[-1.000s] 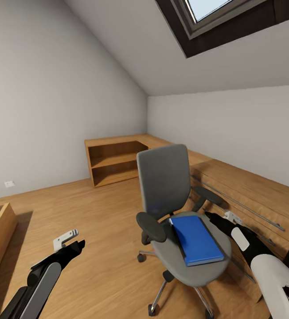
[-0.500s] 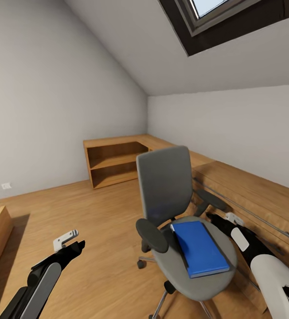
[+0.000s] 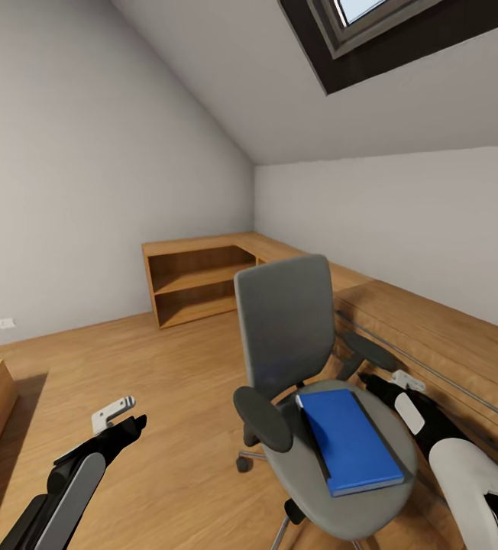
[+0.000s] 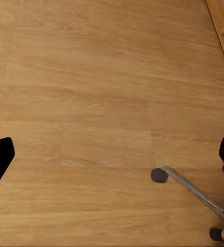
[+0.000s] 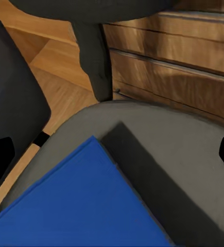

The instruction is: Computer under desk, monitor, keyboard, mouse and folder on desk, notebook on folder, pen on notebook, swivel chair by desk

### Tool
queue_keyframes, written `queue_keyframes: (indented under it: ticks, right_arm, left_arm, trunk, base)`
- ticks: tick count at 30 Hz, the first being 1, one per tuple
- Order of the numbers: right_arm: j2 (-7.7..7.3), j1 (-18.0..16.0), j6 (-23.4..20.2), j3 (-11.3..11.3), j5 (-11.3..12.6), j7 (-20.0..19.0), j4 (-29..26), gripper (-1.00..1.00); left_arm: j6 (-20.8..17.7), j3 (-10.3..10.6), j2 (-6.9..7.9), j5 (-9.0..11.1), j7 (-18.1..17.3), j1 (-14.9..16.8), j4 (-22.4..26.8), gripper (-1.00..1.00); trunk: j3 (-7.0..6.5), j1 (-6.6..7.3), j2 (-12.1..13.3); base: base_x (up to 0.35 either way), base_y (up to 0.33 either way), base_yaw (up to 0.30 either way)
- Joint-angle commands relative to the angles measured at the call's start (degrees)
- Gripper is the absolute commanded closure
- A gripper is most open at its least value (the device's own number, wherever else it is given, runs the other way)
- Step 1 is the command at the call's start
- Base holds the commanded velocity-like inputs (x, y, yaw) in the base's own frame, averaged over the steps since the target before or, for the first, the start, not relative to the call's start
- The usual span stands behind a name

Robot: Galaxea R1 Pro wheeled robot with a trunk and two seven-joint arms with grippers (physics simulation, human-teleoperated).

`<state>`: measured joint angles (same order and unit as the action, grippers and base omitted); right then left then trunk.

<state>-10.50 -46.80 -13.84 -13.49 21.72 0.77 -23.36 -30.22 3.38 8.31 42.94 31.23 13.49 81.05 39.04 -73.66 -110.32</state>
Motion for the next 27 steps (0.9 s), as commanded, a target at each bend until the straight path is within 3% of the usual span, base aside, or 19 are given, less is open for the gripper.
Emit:
queue_keyframes:
  ticks: [1,6,10,13,15,27]
  right_arm:
    - [0.11,0.0,-0.3,-0.1,0.0,0.4,-0.1,-1.00]
    - [2.38,0.0,-0.3,0.1,-4.7,5.5,-0.2,-1.00]
    - [3.29,0.0,-0.3,0.2,-6.5,7.5,-0.2,-1.00]
    - [3.45,0.0,-0.4,0.4,-6.7,7.7,-0.2,-1.00]
    - [3.54,0.0,-0.4,2.1,-6.8,7.9,-0.2,-1.00]
    - [3.56,0.0,-0.6,2.9,-6.9,8.0,-0.2,-1.00]
  left_arm:
    - [0.0,0.1,0.06,0.6,0.6,0.0,0.1,-1.00]
    - [0.0,0.1,0.05,0.6,0.6,0.0,0.1,-1.00]
    - [0.0,0.1,0.04,0.6,0.6,0.0,0.1,-1.00]
    - [0.0,0.1,0.04,0.6,0.6,0.0,0.1,-1.00]
    - [0.0,0.1,0.04,0.6,0.6,0.0,0.1,-1.00]
    - [0.0,0.1,0.04,0.5,0.6,0.0,0.1,-1.00]
  trunk:
    - [0.06,0.00,0.0]
    - [0.06,0.00,0.0]
    - [0.06,0.00,0.0]
    - [0.06,0.00,0.0]
    - [0.06,0.00,0.0]
    - [0.06,0.00,0.0]
  base:
    - [0.038,0.000,0.000]
    - [0.014,0.000,0.000]
    - [0.002,0.000,0.000]
    - [0.000,0.000,0.000]
    - [0.006,0.000,0.000]
    - [0.155,0.000,0.000]
